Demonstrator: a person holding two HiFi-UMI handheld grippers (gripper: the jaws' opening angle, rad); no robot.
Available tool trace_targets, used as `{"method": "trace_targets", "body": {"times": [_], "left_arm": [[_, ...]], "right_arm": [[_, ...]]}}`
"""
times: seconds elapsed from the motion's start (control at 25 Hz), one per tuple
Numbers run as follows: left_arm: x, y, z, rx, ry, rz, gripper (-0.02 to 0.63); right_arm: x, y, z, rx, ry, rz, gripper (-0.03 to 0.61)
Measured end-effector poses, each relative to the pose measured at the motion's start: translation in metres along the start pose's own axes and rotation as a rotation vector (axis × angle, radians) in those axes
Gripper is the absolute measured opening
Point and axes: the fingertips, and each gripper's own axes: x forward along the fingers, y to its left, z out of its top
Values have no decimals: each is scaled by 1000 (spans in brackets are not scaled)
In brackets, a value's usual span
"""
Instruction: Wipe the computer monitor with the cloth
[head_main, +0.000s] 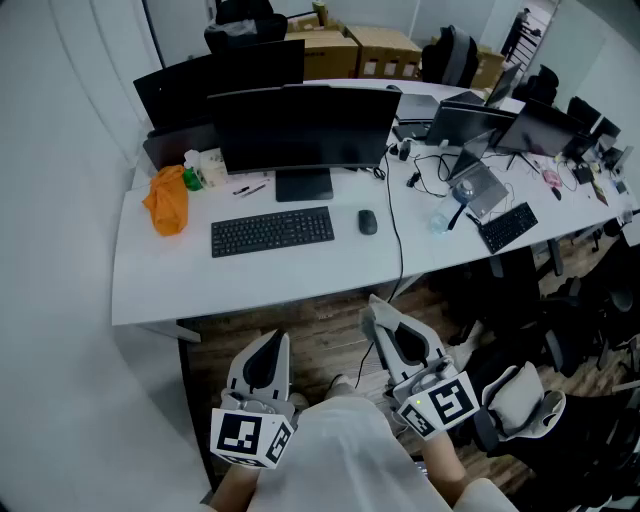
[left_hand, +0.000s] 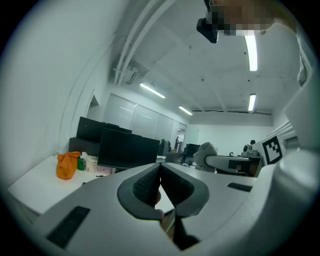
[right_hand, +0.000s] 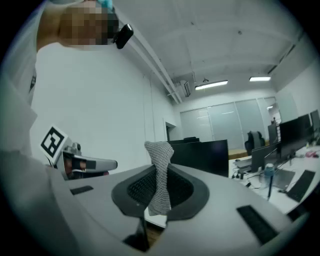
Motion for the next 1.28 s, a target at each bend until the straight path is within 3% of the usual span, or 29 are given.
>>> {"method": "trace_targets", "body": {"times": [0.32, 0.72, 0.88, 1.0, 1.28], "left_arm": [[15, -7, 4, -19, 2, 39, 20], [61, -42, -19, -17, 109, 37, 20], [83, -53, -30, 1, 145, 28, 20], [94, -63, -26, 2, 146, 33, 20], [114, -76, -23, 10, 152, 23, 20]], "right_arm": [[6, -31, 15, 17, -14, 24, 41], [-19, -82, 13, 34, -100, 55, 43], [-30, -115, 2, 111, -89, 11, 43], [-37, -136, -2, 104, -79, -22, 43], [-37, -151, 1, 176, -78, 24, 49]]}}
